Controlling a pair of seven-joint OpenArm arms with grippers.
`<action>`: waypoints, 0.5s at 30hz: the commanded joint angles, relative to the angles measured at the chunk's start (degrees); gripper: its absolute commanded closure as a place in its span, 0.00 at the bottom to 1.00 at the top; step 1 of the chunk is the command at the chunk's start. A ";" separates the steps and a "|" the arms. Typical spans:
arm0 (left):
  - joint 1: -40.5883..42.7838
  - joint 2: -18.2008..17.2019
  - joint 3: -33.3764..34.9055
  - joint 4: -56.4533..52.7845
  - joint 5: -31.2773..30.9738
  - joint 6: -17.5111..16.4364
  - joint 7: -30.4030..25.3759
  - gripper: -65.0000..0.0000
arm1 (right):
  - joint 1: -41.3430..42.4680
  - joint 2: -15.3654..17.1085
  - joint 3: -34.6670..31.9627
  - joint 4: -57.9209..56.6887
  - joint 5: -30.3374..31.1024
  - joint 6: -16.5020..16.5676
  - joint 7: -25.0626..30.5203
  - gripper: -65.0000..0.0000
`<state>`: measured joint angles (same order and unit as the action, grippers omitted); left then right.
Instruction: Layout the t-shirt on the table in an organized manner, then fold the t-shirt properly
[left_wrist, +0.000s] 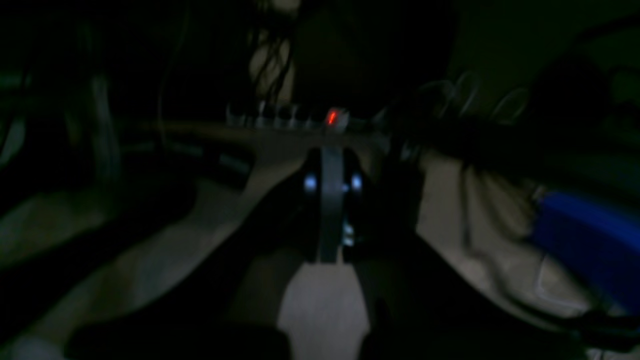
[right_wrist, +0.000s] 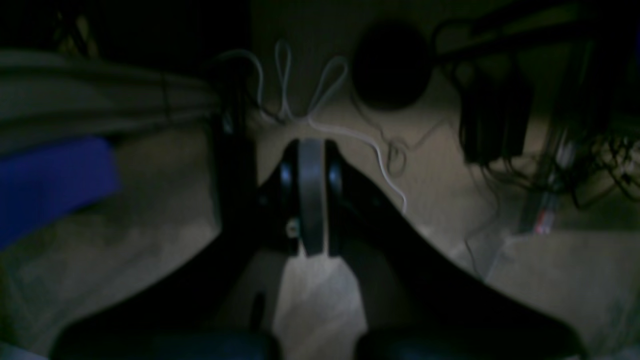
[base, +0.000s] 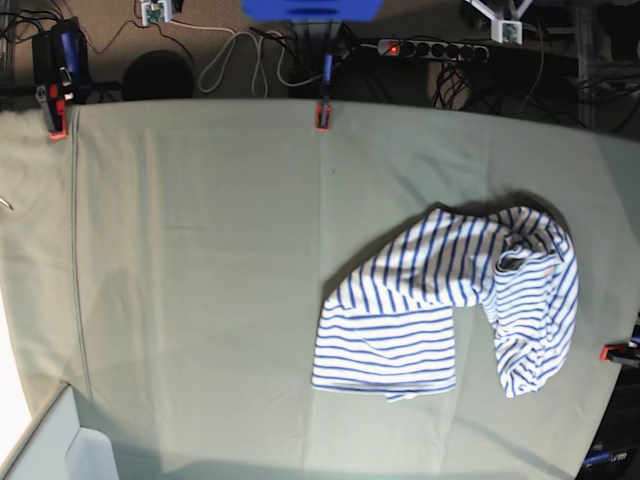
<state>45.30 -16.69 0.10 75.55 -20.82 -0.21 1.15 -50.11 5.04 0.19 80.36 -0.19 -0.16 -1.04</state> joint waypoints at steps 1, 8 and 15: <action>2.31 -1.11 -0.05 2.30 -0.68 -0.01 -0.66 1.00 | -1.89 0.37 -0.05 2.24 -0.03 0.47 0.82 1.00; 7.23 -5.16 -0.32 16.28 -6.83 0.34 -0.66 1.00 | -7.34 0.81 3.29 16.21 0.05 0.47 0.82 1.00; 9.78 -1.47 -11.92 28.41 -7.01 0.16 -0.66 1.00 | -7.70 0.72 6.45 27.73 0.05 0.47 0.82 1.00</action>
<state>54.11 -17.63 -11.75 103.04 -27.75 0.30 2.31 -56.88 5.54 6.39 107.15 -0.30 0.19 -2.02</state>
